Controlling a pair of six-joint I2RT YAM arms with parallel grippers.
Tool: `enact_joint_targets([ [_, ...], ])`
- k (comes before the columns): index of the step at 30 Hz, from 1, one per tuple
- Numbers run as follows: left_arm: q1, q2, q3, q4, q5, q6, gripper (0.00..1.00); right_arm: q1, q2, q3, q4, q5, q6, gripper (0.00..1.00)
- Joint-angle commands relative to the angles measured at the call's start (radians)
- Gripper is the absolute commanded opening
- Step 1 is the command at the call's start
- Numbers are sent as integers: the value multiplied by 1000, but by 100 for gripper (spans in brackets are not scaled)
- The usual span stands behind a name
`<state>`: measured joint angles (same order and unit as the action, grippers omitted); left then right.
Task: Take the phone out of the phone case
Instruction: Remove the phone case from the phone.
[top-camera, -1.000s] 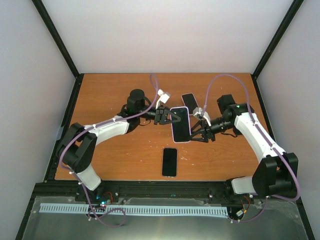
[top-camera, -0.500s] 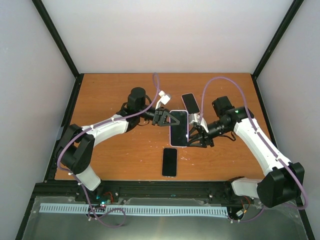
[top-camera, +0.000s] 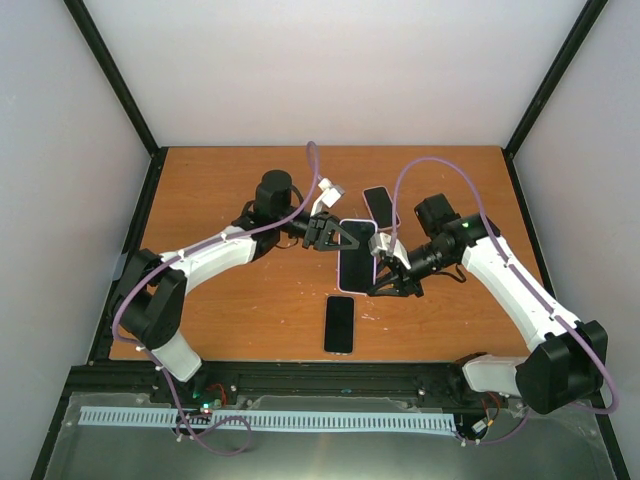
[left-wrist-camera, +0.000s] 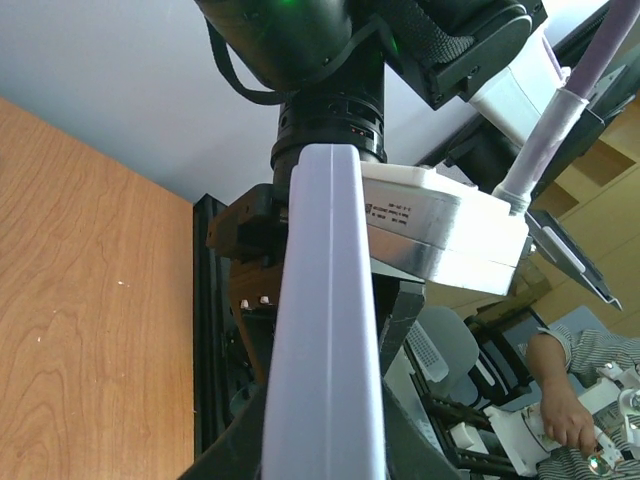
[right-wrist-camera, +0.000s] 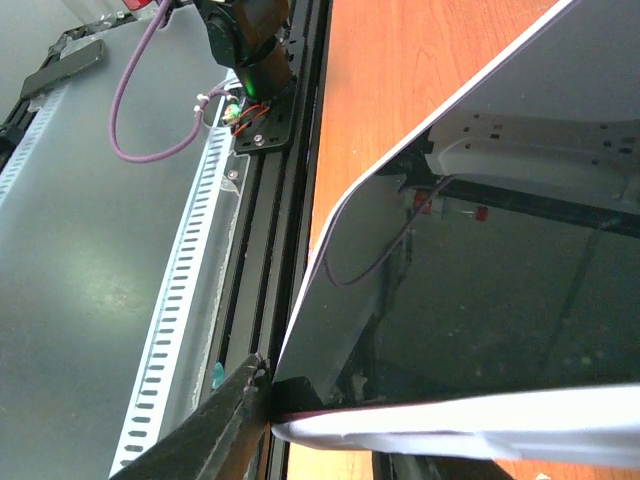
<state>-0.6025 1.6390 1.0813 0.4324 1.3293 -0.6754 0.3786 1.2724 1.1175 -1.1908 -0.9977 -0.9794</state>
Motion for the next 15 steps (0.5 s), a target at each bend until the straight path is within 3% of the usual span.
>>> enact_joint_targets([
  [1,0,-8,78,-32,10,17,0,22,-19,15,12,38,-65,28],
  [8,0,22,81,-8,51,-20,0,29,-49,23,31,77,-115,23],
  [15,-2,56,48,242,144,-248,0,76,-50,43,102,154,-124,24],
])
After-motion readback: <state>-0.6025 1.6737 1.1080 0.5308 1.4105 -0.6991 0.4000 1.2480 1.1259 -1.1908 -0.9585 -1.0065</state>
